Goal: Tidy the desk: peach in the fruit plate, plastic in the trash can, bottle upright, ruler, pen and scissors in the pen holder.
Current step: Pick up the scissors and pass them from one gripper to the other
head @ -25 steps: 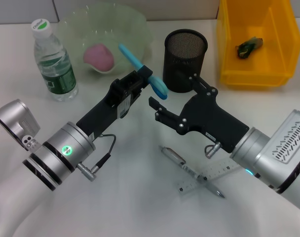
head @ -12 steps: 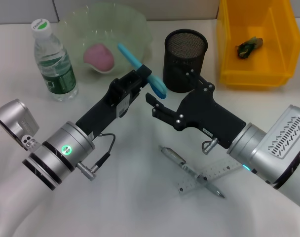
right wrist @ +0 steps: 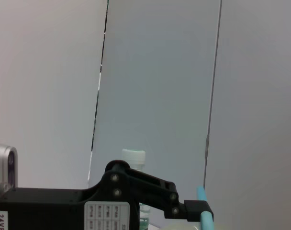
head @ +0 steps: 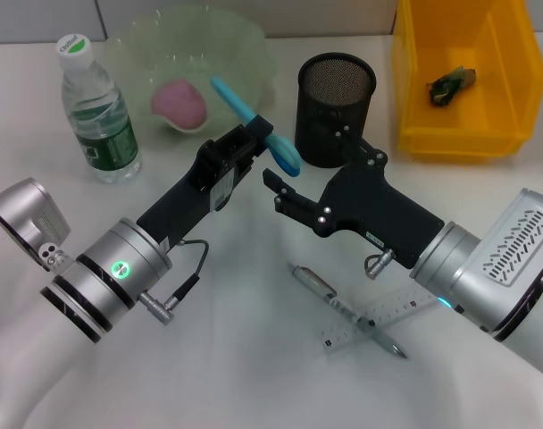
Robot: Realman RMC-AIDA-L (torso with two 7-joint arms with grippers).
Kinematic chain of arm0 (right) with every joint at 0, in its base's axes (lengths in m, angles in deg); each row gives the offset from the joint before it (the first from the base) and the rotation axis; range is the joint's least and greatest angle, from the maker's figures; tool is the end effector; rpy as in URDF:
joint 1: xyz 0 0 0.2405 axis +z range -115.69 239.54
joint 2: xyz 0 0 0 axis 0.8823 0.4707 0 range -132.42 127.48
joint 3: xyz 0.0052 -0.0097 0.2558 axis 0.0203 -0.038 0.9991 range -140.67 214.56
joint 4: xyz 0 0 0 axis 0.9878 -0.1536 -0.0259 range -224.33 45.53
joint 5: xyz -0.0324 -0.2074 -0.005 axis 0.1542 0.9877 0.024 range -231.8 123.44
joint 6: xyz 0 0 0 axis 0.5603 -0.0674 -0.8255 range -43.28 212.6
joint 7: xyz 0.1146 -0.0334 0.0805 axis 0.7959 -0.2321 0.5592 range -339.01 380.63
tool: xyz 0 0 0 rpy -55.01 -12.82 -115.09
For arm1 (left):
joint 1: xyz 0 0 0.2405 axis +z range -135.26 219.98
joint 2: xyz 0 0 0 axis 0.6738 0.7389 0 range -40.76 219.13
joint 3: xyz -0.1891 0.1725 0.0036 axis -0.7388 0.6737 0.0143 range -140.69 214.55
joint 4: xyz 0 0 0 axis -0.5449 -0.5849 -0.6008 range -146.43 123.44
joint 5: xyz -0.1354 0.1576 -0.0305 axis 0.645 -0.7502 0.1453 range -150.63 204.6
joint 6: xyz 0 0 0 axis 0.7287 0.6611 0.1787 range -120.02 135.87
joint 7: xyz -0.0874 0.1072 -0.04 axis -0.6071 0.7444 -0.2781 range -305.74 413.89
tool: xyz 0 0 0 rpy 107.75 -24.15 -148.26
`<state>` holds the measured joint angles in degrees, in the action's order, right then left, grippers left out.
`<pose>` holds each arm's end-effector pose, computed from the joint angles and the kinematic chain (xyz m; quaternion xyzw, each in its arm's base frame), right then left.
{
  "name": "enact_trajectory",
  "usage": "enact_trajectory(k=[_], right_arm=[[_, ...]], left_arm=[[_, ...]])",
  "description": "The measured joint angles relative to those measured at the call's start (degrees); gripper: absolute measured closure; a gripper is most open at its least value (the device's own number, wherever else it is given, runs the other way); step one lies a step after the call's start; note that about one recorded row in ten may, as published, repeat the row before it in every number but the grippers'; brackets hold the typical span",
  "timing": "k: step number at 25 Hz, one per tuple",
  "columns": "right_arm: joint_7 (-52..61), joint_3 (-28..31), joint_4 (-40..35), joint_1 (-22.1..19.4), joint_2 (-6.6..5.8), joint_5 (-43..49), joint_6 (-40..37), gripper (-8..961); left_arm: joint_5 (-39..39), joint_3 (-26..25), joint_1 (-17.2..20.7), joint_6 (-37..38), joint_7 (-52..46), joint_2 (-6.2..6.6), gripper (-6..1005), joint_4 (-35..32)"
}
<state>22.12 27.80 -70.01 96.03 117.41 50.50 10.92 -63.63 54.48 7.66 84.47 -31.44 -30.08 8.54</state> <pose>0.2252 0.2897 -0.1167 -0.8615 0.0748 0.3483 0.3619 -0.2363 0.2950 -0.1037 -0.5546 -0.6404 -0.5280 0.0588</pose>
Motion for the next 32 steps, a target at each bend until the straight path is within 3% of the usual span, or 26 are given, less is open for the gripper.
enact_trajectory(k=[16, 27, 32], right_arm=[[0.0, 1.8, 0.9, 0.5, 0.0, -0.2, 1.7, 167], [0.0, 1.5, 1.0, 0.7, 0.0, 0.1, 1.8, 627], [-0.9, 1.1, 0.9, 0.6, 0.0, 0.2, 1.3, 761]], left_arm=[[-0.2, -0.1, -0.2, 0.1, 0.0, 0.0, 734, 0.1], [-0.2, 0.1, -0.5, 0.1, 0.1, 0.0, 735, 0.3], [-0.2, 0.0, -0.5, 0.1, 0.8, 0.0, 735, 0.6]])
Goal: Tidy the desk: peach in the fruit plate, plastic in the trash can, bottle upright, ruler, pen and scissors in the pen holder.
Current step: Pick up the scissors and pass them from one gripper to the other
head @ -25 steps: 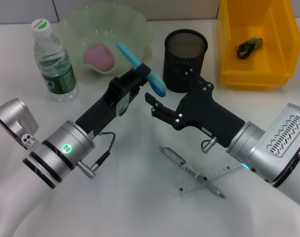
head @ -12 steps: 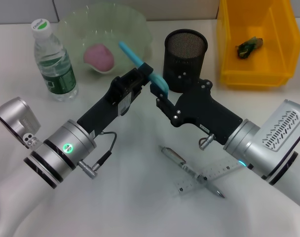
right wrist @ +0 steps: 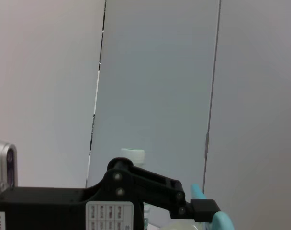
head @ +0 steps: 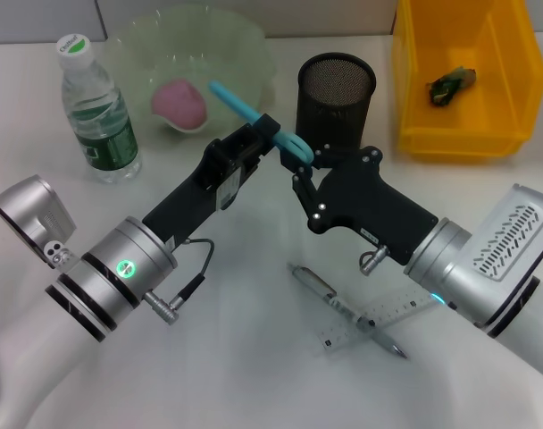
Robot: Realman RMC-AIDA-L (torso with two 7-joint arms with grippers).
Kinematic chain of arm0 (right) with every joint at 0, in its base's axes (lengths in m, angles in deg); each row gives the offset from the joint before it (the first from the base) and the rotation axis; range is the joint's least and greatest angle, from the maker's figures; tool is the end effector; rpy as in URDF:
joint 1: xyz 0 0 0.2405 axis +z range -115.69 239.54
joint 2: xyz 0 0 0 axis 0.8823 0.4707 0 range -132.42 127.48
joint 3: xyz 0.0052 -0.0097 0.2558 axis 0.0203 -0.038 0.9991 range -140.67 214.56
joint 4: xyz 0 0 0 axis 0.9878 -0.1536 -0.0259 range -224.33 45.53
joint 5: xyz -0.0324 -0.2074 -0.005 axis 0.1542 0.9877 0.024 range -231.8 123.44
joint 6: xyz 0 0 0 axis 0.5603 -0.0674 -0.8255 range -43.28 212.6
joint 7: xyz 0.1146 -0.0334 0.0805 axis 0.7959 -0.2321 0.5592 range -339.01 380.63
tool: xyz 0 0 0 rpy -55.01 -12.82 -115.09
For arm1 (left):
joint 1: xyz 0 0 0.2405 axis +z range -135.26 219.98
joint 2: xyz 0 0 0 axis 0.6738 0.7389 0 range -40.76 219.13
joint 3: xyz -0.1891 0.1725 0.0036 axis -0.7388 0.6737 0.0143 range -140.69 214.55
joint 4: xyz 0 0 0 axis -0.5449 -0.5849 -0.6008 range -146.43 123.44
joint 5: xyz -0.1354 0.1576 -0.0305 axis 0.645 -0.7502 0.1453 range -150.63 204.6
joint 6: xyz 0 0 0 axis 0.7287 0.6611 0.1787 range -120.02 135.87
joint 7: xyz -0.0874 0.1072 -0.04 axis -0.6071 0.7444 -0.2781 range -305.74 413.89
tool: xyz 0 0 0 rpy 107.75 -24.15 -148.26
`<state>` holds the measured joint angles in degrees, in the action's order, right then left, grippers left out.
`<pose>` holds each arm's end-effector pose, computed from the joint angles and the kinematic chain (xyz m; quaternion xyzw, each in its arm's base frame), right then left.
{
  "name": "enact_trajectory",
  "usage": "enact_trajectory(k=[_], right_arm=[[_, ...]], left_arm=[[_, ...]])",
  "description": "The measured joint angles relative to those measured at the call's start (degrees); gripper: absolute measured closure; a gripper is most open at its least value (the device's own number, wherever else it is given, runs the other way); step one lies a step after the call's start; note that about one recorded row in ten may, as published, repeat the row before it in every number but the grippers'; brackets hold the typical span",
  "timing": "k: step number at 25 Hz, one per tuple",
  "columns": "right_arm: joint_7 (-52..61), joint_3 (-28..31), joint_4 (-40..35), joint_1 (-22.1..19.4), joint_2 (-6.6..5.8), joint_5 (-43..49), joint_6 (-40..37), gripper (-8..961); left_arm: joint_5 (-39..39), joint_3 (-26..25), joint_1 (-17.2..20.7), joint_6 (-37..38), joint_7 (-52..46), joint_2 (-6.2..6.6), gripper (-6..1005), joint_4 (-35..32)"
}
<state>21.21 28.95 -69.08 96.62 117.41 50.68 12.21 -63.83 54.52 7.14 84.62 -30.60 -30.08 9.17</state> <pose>0.2213 0.2926 -0.1192 -0.8618 0.0753 0.3451 0.3641 -0.2319 0.2949 -0.1054 -0.5608 -0.6359 -0.5273 0.0548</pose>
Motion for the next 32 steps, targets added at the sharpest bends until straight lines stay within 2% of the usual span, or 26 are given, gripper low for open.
enact_trajectory(k=[3, 8, 15, 22, 30, 32], right_arm=[[-1.9, 0.0, 0.4, -0.2, -0.01, 0.0, -0.1, 842], [-2.1, 0.2, 0.7, -0.2, -0.01, 0.0, -0.2, 871], [-1.9, 0.2, 0.7, -0.3, 0.0, 0.0, -0.3, 871], [-1.8, 0.2, 0.7, -0.4, 0.0, 0.0, -0.6, 872], [-1.8, 0.0, 0.8, -0.6, 0.0, 0.0, -0.5, 871], [-1.9, 0.0, 0.9, -0.6, 0.0, 0.0, -0.6, 871]], left_arm=[[0.0, 0.0, 0.0, 0.0, 0.0, 0.0, 735, 0.0], [0.0, 0.0, 0.1, 0.1, 0.0, 0.0, 735, 0.0], [-0.5, -0.1, 0.3, 0.4, 0.0, 0.01, 734, -0.3], [-7.4, -5.3, 1.1, 0.5, 0.1, 0.05, 735, -1.5], [-8.9, -6.5, 1.5, 1.4, 0.0, 0.0, 727, -2.0], [-8.9, -6.5, 1.5, 1.5, 0.0, 0.0, 655, -2.0]])
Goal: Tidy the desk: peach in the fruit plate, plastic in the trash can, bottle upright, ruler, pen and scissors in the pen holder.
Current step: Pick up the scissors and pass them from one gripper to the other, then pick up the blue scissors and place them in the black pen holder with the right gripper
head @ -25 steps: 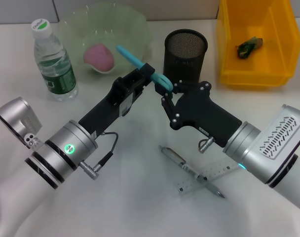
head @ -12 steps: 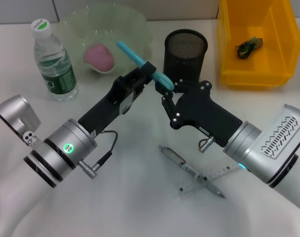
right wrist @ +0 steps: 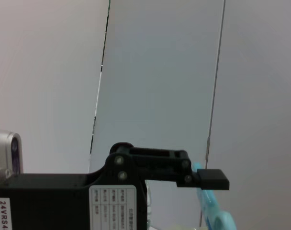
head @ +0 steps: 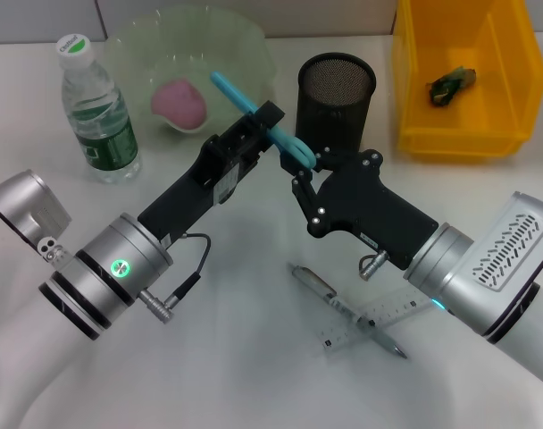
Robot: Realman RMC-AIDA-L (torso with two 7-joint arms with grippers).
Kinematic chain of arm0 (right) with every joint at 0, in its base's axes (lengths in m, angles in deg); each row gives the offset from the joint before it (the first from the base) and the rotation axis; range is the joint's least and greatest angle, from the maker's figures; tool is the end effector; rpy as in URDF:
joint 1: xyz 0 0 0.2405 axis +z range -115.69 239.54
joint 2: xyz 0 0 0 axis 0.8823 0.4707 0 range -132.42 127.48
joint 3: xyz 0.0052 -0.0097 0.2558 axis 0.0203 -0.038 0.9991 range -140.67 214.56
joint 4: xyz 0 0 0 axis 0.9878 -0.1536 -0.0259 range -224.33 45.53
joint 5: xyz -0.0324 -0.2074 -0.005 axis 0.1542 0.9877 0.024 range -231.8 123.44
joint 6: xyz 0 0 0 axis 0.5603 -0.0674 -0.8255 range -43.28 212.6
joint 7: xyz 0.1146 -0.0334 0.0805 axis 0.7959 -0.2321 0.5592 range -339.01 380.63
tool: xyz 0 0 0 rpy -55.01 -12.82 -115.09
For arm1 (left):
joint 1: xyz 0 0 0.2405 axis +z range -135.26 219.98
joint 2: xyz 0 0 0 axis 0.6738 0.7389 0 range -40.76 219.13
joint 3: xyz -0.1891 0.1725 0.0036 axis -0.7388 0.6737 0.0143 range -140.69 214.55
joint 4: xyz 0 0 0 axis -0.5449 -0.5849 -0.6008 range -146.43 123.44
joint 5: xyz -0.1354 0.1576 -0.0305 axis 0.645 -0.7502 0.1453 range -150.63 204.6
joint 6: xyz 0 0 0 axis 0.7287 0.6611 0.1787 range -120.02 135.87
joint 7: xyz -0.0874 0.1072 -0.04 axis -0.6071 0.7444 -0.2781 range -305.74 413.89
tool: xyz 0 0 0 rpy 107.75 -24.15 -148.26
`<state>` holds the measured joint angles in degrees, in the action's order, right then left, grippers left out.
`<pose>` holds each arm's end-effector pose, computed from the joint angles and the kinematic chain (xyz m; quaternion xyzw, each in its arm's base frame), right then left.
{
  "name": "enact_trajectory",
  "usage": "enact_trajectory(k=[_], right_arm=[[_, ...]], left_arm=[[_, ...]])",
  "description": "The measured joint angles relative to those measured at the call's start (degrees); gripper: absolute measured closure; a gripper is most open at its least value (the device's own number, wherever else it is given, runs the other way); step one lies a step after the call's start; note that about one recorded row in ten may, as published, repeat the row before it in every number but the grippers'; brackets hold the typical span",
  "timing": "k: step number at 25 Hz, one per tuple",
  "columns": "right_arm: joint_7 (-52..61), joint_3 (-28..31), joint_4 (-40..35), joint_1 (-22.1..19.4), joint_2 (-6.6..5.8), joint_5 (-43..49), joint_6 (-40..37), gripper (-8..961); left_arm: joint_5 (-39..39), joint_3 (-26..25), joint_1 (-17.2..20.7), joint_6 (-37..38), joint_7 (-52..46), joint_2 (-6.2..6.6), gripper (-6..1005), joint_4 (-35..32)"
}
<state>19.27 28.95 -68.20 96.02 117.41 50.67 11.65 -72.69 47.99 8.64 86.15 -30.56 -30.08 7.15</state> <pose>0.2209 0.2879 -0.1203 -0.8605 0.0681 0.3457 0.3681 -0.2292 0.2942 -0.0999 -0.5779 -0.6131 -0.5366 0.0463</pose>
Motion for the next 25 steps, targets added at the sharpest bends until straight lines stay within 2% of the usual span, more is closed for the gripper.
enact_trajectory(k=[3, 7, 14, 25], right_arm=[[-0.1, 0.0, 0.1, 0.0, 0.0, 0.0, -0.3, 871], [-0.2, 0.0, 0.2, -0.1, 0.0, 0.0, -0.5, 871], [-0.2, 0.0, 0.1, -0.1, 0.0, 0.0, -0.6, 870], [-0.3, 0.0, 0.1, -0.1, 0.0, 0.0, -0.6, 869]], left_arm=[[-0.1, 0.0, 0.0, 0.3, -0.1, 0.0, 548, 0.0], [-0.1, -0.1, 0.0, 0.5, -0.4, 0.0, 318, -0.1], [-0.1, -0.2, 0.1, 0.8, -0.4, 0.05, 202, -0.2], [-0.1, -0.1, 0.2, 1.1, -0.5, 0.09, 203, -0.7]])
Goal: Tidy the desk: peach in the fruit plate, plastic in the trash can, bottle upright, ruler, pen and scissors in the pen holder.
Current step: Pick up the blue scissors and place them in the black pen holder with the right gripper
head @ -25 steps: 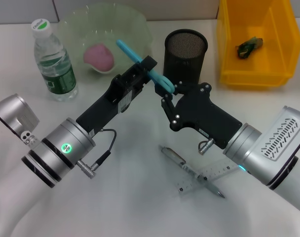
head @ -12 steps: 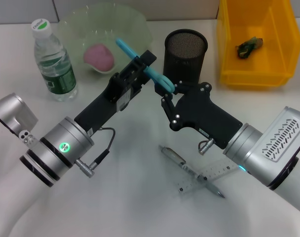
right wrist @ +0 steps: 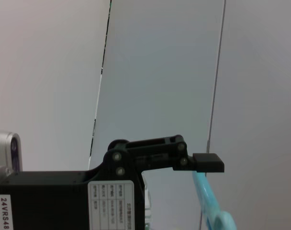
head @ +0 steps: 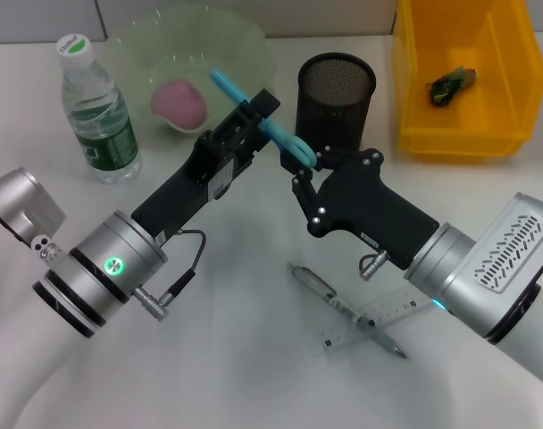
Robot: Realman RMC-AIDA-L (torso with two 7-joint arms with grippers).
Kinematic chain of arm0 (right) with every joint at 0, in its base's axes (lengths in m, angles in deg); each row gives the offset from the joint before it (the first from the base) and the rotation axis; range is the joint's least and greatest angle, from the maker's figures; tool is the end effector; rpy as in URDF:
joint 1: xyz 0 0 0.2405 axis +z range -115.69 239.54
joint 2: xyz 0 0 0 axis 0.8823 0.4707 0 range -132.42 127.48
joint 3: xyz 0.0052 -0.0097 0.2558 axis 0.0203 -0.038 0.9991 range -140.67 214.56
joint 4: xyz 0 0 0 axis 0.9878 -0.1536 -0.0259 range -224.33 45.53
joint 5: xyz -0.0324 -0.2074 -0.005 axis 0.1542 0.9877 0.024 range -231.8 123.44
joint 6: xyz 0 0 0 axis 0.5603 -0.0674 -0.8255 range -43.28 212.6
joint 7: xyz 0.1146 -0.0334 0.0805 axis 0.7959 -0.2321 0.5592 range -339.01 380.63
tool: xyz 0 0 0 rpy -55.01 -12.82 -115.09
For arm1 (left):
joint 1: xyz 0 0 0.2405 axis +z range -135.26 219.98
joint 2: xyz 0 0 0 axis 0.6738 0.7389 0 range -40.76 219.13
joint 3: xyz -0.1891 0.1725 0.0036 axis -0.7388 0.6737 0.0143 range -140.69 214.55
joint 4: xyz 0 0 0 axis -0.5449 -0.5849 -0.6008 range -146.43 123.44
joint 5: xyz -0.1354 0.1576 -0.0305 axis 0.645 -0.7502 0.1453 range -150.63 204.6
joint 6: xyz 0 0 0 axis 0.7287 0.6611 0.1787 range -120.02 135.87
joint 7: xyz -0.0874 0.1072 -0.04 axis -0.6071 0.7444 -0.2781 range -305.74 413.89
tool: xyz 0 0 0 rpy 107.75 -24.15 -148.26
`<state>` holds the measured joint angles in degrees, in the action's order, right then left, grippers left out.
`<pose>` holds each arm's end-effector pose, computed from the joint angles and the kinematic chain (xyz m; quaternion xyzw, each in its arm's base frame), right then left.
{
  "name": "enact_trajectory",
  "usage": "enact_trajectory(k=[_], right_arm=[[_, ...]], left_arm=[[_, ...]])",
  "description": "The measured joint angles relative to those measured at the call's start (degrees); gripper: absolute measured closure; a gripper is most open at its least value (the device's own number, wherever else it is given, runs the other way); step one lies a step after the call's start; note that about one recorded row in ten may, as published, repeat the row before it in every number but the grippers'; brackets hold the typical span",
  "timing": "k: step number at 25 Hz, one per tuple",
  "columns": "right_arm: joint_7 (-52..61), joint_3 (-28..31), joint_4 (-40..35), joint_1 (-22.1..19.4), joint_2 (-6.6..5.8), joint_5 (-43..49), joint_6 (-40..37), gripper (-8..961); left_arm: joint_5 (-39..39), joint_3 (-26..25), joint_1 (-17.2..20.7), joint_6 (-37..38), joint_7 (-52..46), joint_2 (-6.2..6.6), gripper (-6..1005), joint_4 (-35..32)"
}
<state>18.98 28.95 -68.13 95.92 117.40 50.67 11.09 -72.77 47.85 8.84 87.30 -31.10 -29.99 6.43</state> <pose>0.2202 0.2872 -0.1194 -0.8588 0.0653 0.3489 0.3694 -0.2302 0.2951 -0.0955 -0.5771 -0.6080 -0.5434 0.0449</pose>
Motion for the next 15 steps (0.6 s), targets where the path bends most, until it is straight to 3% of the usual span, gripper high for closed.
enact_trajectory(k=[12, 15], right_arm=[[0.6, 0.5, -0.6, -0.7, 0.0, 0.0, -1.0, 868], [0.6, 0.5, -0.8, -0.9, 0.0, 0.0, -1.0, 868]], left_arm=[[0.0, 0.4, 0.8, -0.4, 0.5, 0.0, 202, -2.7], [-1.2, 1.6, 2.3, 0.5, 1.1, 0.07, 203, -7.0]])
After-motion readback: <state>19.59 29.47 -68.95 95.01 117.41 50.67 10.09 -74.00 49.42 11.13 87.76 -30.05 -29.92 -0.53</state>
